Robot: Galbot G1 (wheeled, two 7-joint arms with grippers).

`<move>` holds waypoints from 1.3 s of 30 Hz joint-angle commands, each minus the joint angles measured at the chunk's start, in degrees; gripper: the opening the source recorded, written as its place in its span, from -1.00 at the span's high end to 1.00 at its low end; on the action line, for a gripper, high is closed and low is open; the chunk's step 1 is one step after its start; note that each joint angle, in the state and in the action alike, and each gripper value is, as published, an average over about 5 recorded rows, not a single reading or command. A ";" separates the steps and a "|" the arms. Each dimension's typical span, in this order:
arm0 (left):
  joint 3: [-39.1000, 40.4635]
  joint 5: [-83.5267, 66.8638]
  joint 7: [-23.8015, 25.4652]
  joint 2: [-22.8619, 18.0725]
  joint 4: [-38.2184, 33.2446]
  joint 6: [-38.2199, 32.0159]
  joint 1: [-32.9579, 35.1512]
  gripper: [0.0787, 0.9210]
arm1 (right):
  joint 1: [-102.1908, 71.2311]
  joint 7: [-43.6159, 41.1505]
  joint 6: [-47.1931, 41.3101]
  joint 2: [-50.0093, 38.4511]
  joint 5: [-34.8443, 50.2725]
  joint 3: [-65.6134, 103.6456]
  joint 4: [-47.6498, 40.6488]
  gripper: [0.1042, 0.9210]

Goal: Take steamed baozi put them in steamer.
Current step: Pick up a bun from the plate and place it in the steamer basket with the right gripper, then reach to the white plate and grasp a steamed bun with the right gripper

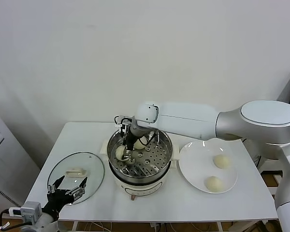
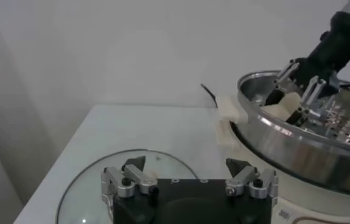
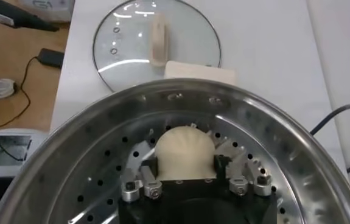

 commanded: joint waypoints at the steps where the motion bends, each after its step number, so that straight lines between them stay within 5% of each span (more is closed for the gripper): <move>1: -0.02 -0.04 -0.01 0.02 0.06 0.05 0.08 -0.77 | 1.00 -0.51 0.03 -0.54 -0.20 0.17 0.46 -0.68; 11: -0.19 0.00 0.03 -0.12 -0.03 -0.06 0.29 -0.77 | 16.24 -15.34 4.24 -16.77 -3.84 -4.09 7.89 -0.76; 23: -0.31 0.30 0.13 -0.10 -0.05 -0.21 0.22 -0.77 | 18.01 -30.59 17.39 -37.95 -25.36 -7.26 9.00 -0.76; 39: -0.47 0.41 -0.01 -0.22 -0.06 -0.02 0.15 -0.77 | -3.36 -33.00 26.71 -40.87 -37.39 6.29 2.49 -0.76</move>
